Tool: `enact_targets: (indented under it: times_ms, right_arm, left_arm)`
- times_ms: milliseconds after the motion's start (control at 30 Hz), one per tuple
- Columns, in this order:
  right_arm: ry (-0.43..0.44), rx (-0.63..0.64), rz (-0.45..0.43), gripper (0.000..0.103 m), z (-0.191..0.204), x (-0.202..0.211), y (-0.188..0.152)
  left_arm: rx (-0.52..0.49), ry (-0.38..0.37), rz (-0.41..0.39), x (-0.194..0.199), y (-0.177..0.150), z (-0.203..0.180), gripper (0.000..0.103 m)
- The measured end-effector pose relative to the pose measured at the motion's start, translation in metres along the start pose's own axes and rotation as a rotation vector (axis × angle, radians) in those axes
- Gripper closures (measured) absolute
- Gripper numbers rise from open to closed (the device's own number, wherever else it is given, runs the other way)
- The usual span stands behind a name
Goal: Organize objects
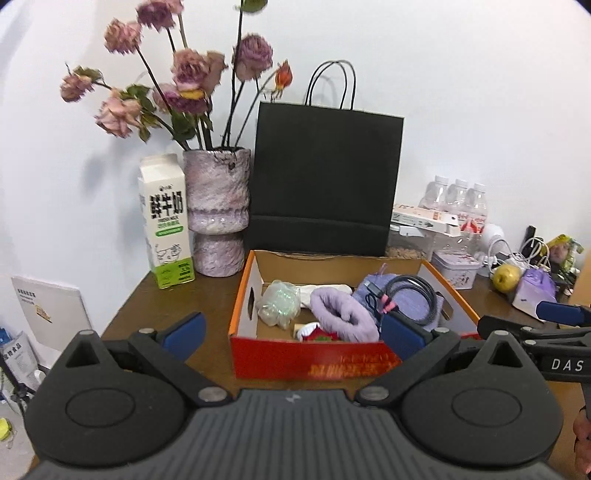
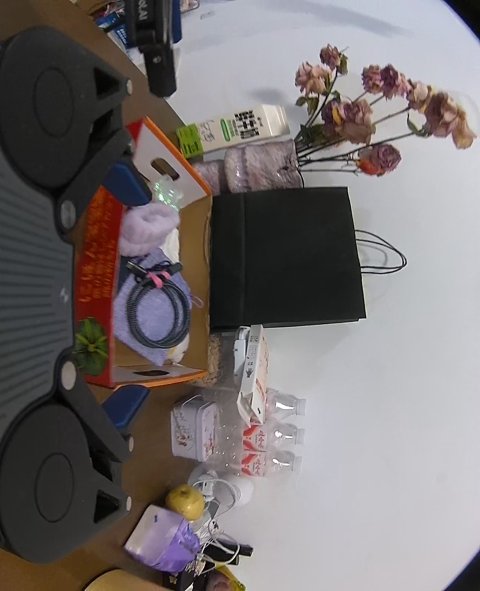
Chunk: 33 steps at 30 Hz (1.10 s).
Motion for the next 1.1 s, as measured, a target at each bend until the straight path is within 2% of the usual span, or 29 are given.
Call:
enact_targets:
  times_ms: [167,533,800,1100]
  right_arm:
    - [0.013,-0.004,0.003,0.0,0.007,0.041,-0.02]
    - [0.037,-0.004,0.017,0.0,0.022,0.127,-0.075]
    - [0.035,0.013,0.019,0.0,0.026,0.17,-0.103]
    - [0.03,0.017,0.015,0.0,0.025,0.188,-0.114]
  left_arm:
    - [-0.026,0.023,-0.012,0.043,-0.018,0.0,0.0]
    - [-0.044,0.036,0.022,0.117,-0.076,-0.005,0.0]
    - [-0.031,0.028,0.056,0.143,-0.109,-0.008,0.0]
    - [-0.03,0.025,0.054,0.157,-0.121,-0.011,0.0]
Point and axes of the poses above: each gripper's, at about its wrist camera, not at the fingertips, and x roughly against the way its jaws point, z to its left, y to its top, the point moved 2 cm from there along -x, roughly the way its jaws point, and after that the axes turned 7 degrees about z, right-handed, at the moved point
